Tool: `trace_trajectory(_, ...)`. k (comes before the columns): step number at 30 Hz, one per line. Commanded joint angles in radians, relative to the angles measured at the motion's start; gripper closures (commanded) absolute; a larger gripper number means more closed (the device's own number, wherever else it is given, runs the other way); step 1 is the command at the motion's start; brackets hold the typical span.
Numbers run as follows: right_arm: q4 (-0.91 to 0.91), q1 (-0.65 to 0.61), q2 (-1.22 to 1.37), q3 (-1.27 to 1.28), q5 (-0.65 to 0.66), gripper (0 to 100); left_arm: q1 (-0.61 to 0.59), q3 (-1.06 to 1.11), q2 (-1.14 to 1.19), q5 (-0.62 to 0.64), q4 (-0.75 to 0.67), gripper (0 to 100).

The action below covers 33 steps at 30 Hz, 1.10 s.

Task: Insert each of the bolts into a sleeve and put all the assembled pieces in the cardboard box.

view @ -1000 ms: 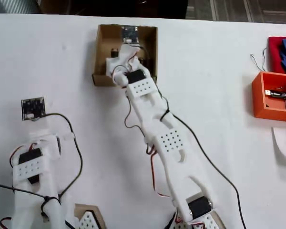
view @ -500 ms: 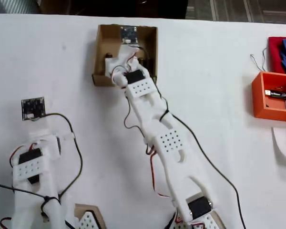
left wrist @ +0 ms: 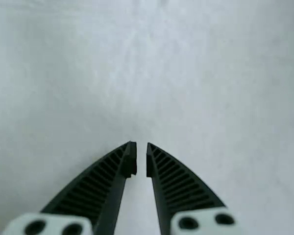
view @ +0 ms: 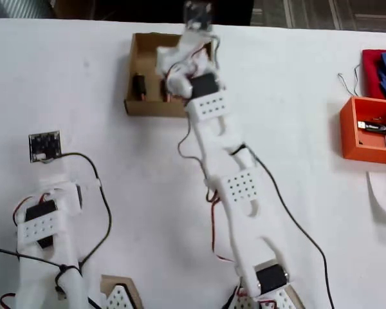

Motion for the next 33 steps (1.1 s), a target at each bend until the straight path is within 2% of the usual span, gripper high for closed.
trace_trajectory(1, 0.177, 0.042, -0.197, -0.049, -0.009, 92.2, -0.003, -0.024, -0.012, 0.0, -0.009, 93)
trace_trajectory(5, 0.38, 0.076, -0.337, -0.051, -0.009, 92.0, -0.003, -0.108, -0.014, 0.003, 0.035, 93)
trace_trajectory(7, 0.501, 0.09, -0.407, -0.051, -0.009, 91.9, -0.003, -0.211, -0.014, 0.005, 0.147, 93)
trace_trajectory(10, 0.661, 0.094, -0.524, -0.044, -0.009, 92.0, -0.002, -0.433, -0.014, 0.005, 0.4, 93)
trace_trajectory(16, 0.661, 0.11, -0.679, -0.015, -0.009, 92.2, 0.051, -0.86, -0.014, 0.006, 0.833, 93)
trace_trajectory(21, 0.662, 0.11, -0.917, 0.083, -0.009, 92.2, 0.157, -1.046, -0.014, 0.006, 1.091, 93)
trace_trajectory(24, 0.662, 0.114, -1.144, 0.293, -0.009, 92.2, 0.166, -1.093, -0.014, 0.006, 1.126, 93)
trace_trajectory(28, 0.661, 0.116, -1.491, 0.795, -0.009, 92.0, 0.187, -1.084, -0.014, -0.003, 1.122, 93)
trace_trajectory(33, 0.654, 0.11, -1.883, 1.452, -0.009, 91.8, 0.33, -1.018, -0.014, -0.091, 1.135, 93)
